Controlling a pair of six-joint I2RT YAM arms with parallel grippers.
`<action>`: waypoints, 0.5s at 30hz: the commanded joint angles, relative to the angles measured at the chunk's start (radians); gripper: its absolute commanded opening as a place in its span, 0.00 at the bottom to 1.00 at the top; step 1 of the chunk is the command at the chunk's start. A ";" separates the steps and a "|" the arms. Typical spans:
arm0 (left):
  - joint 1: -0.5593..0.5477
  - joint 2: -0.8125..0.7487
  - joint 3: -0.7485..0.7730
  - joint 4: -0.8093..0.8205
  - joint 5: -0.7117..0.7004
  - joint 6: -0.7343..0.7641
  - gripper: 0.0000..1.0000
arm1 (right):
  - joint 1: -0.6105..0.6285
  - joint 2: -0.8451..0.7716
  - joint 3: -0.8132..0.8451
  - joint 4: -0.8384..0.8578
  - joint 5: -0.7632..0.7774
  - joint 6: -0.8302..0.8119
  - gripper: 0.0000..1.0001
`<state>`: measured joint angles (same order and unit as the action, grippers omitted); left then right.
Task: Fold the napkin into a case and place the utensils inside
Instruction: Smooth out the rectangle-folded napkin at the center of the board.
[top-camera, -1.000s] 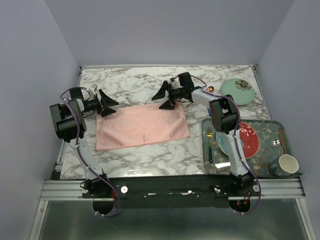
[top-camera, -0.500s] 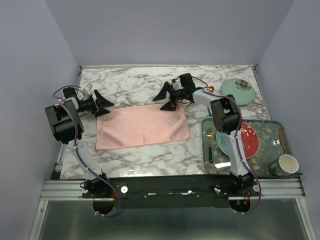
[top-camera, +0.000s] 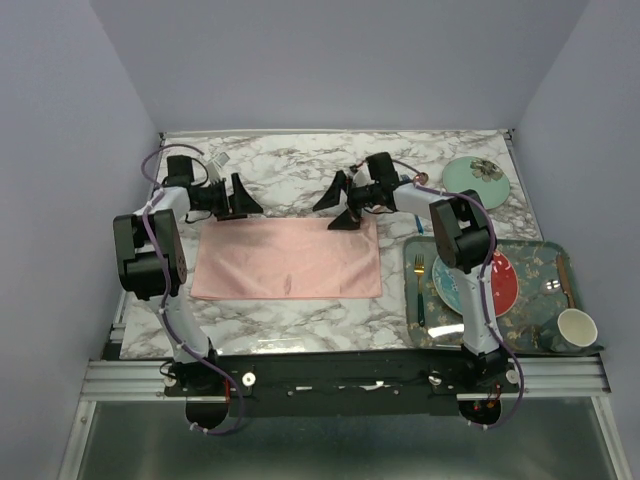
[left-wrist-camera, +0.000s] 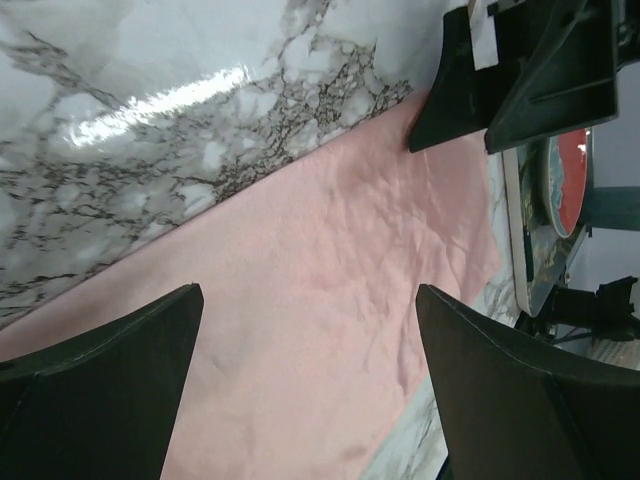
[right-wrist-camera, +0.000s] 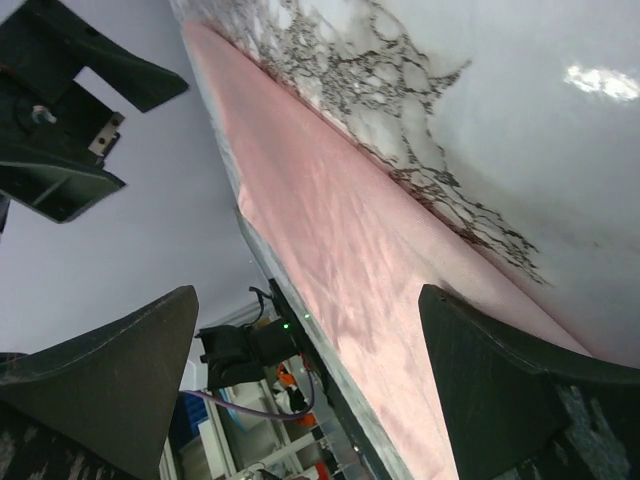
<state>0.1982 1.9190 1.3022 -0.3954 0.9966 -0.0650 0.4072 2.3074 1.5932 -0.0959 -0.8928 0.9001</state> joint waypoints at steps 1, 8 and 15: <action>-0.031 -0.012 -0.090 0.095 -0.104 -0.087 0.96 | 0.016 0.000 0.091 0.088 -0.070 0.020 1.00; -0.045 0.020 -0.123 0.156 -0.128 -0.168 0.73 | 0.085 0.095 0.197 0.238 -0.109 0.121 1.00; -0.051 0.055 -0.112 0.133 -0.127 -0.174 0.34 | 0.137 0.221 0.320 0.326 -0.140 0.243 1.00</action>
<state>0.1547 1.9476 1.1793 -0.2668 0.8867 -0.2276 0.5186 2.4306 1.8572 0.1440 -0.9859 1.0424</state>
